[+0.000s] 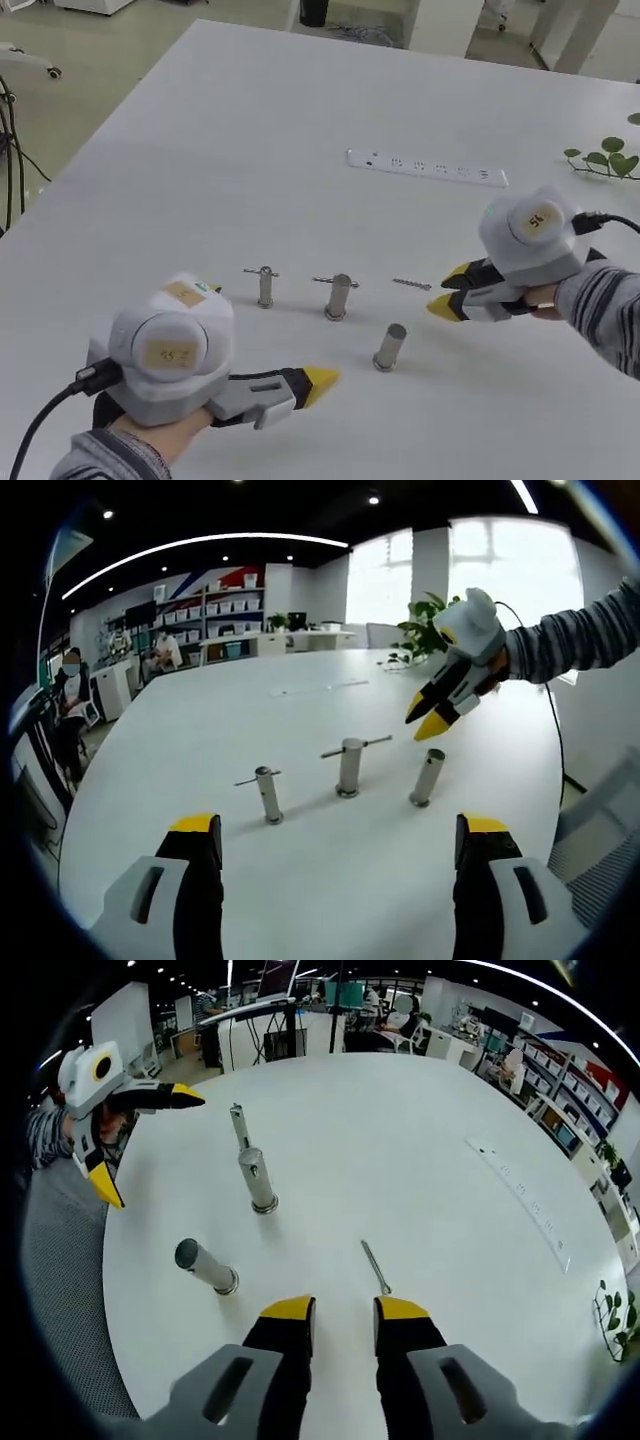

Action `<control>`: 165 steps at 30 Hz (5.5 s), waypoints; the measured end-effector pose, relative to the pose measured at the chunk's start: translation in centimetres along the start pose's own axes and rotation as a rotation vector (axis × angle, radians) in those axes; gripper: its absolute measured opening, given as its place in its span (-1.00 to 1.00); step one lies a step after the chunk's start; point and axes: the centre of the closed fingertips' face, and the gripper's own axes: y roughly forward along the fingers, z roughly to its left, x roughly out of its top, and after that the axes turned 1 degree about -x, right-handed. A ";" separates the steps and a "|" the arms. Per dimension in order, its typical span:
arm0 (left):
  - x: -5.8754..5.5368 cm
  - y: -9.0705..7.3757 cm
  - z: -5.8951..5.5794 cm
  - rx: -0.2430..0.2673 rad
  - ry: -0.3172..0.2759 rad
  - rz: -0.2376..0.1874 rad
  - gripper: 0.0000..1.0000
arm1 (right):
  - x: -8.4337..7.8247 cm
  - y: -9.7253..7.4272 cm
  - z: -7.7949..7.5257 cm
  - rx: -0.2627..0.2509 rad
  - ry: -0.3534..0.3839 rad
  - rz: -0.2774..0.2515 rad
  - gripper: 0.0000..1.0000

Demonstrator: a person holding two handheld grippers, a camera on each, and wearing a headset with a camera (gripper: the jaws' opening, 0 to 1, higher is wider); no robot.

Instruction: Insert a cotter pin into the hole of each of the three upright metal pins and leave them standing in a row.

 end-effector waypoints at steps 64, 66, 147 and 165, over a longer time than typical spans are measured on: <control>-0.2 0.2 -2.9 -0.091 0.073 0.038 0.43 | 1.7 -2.4 2.4 0.029 -0.342 -0.024 -1.00; 0.0 0.1 -3.2 -0.102 0.083 0.045 0.35 | 2.0 -2.9 3.1 0.027 -0.379 -0.032 -1.00; 4.9 -1.8 -9.4 -0.469 0.262 -0.113 -1.00 | 5.7 -5.7 14.7 0.207 -0.547 -0.229 -1.00; 4.1 -1.6 -9.0 -0.438 0.301 -0.082 -0.96 | 5.3 -6.6 14.7 0.208 -0.545 -0.226 -1.00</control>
